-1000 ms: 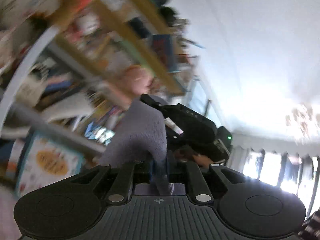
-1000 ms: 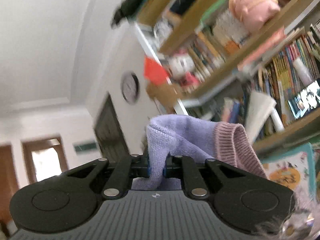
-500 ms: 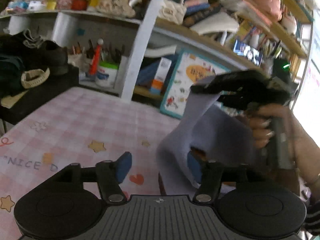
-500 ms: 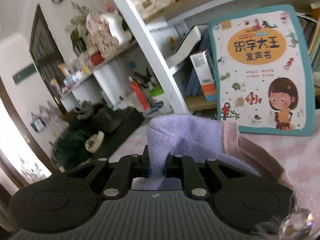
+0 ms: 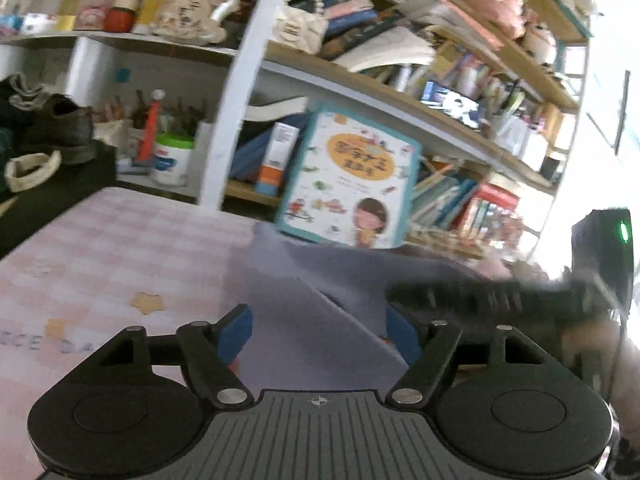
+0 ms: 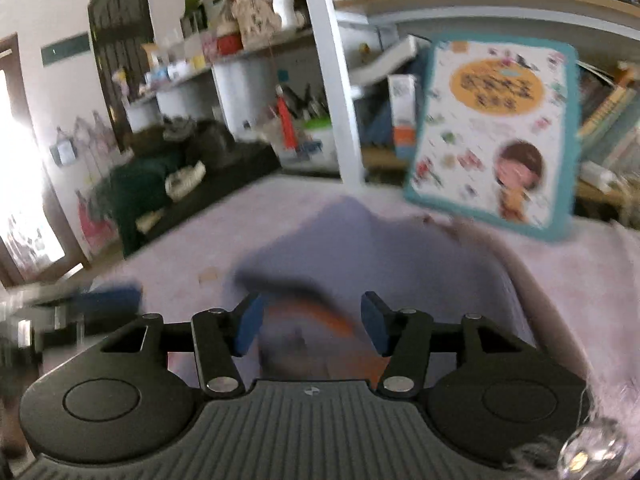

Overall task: Fold clothes
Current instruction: 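Lift the lavender sweater with both grippers and shake it open, then lower the sweater onto the table with both grippers and release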

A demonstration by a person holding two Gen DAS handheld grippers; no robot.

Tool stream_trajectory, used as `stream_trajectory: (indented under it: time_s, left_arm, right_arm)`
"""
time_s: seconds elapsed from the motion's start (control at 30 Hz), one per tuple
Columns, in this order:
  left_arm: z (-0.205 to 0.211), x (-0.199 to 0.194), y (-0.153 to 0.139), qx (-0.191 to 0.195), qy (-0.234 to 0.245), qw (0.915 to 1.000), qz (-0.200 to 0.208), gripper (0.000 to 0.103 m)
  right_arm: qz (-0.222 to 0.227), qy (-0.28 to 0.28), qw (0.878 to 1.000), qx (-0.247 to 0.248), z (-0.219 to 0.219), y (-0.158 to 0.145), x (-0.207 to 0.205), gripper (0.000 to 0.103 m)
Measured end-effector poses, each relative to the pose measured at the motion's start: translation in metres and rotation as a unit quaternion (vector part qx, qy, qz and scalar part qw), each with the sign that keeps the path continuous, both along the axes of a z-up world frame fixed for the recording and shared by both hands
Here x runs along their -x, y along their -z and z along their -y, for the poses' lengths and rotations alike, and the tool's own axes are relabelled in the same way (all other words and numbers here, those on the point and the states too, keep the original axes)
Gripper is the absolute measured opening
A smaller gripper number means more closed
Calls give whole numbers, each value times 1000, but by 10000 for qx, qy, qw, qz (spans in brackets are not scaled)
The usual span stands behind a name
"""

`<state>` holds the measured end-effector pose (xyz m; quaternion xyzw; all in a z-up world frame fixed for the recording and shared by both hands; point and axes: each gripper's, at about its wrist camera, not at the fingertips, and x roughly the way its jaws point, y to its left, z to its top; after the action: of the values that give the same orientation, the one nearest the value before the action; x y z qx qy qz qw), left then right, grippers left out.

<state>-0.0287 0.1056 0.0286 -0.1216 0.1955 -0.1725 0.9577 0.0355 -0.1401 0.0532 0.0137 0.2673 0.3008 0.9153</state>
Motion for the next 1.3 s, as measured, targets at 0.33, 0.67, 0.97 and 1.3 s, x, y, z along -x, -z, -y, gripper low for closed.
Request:
stream_trajectory:
  time_s: [0.33, 0.67, 0.97, 1.3]
  left_arm:
    - [46, 4, 1, -545, 579, 9968, 14, 78]
    - [96, 20, 3, -1517, 1119, 9817, 258, 78]
    - [111, 23, 1, -1836, 1171, 9752, 403, 78]
    - [116, -5, 15, -1895, 665, 9796, 118, 79]
  right_arm:
    - [176, 756, 9949, 649, 55, 35, 91, 52]
    - [335, 1041, 9888, 1018, 72, 46, 112, 52]
    - [1021, 1385, 9769, 1271, 76, 31, 127, 50]
    - [1818, 1817, 9481, 1872, 75, 19, 149, 47]
